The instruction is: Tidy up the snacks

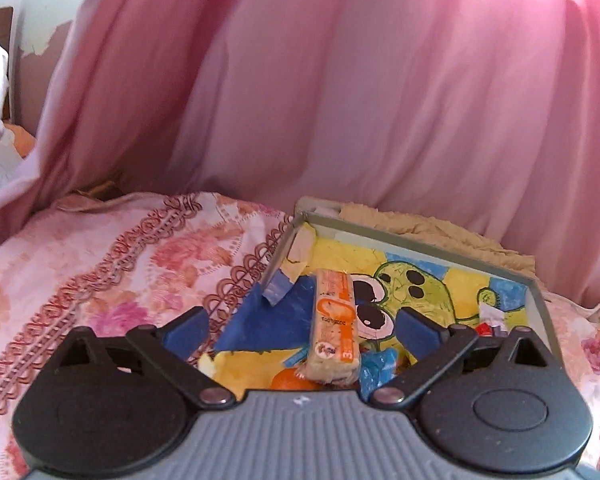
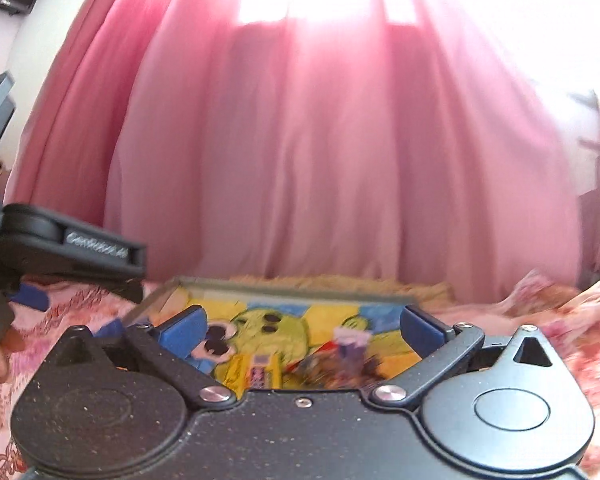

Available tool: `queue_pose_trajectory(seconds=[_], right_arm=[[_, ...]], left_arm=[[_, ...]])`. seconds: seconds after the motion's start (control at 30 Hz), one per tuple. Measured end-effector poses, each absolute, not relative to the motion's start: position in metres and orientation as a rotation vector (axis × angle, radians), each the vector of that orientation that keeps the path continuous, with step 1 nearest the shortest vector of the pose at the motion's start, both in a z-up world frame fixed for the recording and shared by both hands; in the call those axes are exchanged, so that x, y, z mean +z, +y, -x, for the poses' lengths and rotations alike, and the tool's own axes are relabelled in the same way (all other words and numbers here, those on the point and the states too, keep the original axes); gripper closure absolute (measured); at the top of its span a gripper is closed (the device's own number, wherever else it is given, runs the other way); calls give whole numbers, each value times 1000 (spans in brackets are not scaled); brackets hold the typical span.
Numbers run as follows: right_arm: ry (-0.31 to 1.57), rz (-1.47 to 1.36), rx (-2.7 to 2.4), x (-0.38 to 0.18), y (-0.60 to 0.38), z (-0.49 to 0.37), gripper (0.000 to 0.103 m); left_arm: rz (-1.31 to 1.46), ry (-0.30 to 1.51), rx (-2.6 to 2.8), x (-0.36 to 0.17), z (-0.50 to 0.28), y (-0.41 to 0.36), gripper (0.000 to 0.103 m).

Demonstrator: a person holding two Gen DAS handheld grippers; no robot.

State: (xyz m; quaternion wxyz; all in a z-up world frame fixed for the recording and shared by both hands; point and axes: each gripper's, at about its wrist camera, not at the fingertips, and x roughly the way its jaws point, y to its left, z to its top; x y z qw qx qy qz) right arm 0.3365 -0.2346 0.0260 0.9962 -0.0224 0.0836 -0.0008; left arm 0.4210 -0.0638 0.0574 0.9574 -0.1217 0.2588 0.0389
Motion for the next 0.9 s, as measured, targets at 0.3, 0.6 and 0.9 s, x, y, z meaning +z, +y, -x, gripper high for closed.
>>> queue_pose_trajectory(seconds=[0.3,0.6,0.9], right_arm=[[123,-48,-28,54,-256,-290,1],[108,-107,-43,65,-264,-248,1],[99,-125,-43,67,-267,-214,1]], left_arm=[[231,479,90,87,-371,-63,1],[236,443,105,90,-322,-63,1],[146,400,93,83,-275,-68,1]])
